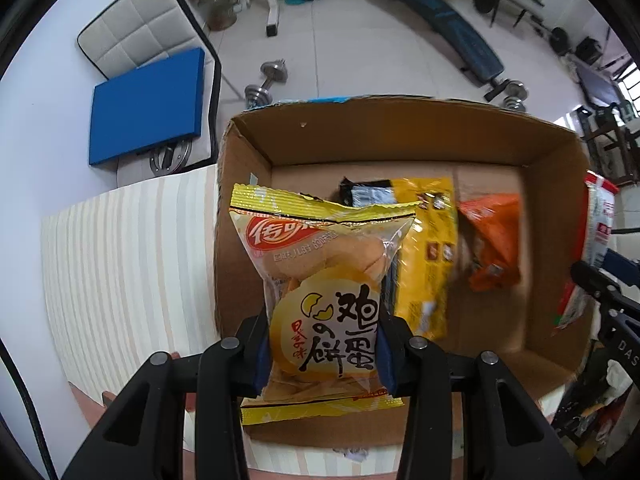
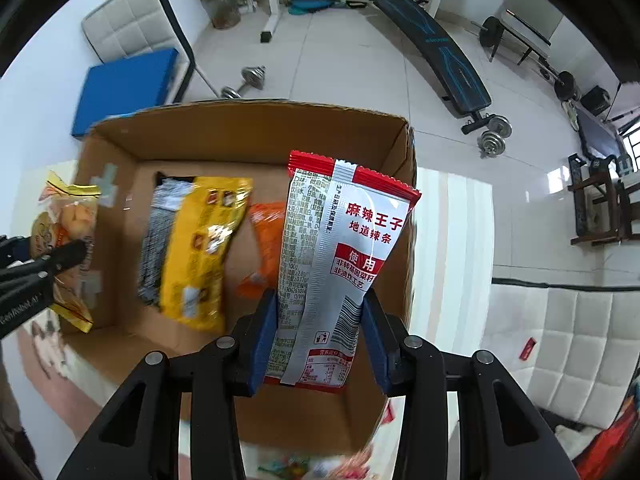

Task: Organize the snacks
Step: 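Carry both packets into the box and open both tools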

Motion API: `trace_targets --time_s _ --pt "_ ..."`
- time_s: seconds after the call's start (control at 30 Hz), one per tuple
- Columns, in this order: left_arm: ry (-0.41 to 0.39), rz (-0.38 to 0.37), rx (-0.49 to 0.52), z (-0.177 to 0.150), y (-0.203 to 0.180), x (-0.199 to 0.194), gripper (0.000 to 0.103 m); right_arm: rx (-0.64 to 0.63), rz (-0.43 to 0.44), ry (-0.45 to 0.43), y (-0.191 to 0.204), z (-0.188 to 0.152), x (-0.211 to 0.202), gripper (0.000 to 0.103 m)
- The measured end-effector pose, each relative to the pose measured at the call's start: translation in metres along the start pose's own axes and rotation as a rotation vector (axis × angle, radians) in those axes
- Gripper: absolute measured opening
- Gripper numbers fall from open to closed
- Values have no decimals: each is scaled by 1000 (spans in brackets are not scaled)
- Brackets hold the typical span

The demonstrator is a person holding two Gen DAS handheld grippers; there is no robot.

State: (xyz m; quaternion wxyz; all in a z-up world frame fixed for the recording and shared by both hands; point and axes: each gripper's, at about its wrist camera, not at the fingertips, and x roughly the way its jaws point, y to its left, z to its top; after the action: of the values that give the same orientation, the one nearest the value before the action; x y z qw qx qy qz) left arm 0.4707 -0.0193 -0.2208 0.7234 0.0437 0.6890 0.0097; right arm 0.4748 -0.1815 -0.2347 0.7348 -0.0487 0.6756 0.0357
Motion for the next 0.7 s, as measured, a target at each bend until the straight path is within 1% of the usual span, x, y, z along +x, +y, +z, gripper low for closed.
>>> trace_targets --time_s 0.17,0.27,0.33,0.4,0.43,0.5,0.53,0.57,0.6,0.63,0.67,0.7 --pt "46 33 6 18 1 27 39 -26 -38 27 -1 15 19 44" --pt "74 26 3 26 3 39 40 -33 -39 44 1 20 26 45" --pt "96 15 -3 29 3 45 40 -27 -25 69 0 24 33 46" --pt "103 2 -15 32 5 48 40 -25 -30 81 0 27 38 52" --pt "103 -1 -19 32 5 49 40 -21 -30 81 0 28 39 59" --pt "102 -7 -28 32 5 49 40 -17 -13 79 0 29 40 68" --pt "97 -7 -31 33 5 46 43 -14 -13 77 0 30 40 72" --pt "87 -13 -35 32 6 44 48 -10 -13 74 0 30 38 79" --pt "82 -27 -40 32 7 42 53 -4 -9 66 0 30 36 82" --pt "80 -38 -45 32 8 40 63 0 -3 62 0 29 34 85" --pt "75 -47 -53 32 9 38 74 7 4 61 0 28 33 86" --pt "66 -53 -55 32 9 34 76 13 9 61 1 27 31 86"
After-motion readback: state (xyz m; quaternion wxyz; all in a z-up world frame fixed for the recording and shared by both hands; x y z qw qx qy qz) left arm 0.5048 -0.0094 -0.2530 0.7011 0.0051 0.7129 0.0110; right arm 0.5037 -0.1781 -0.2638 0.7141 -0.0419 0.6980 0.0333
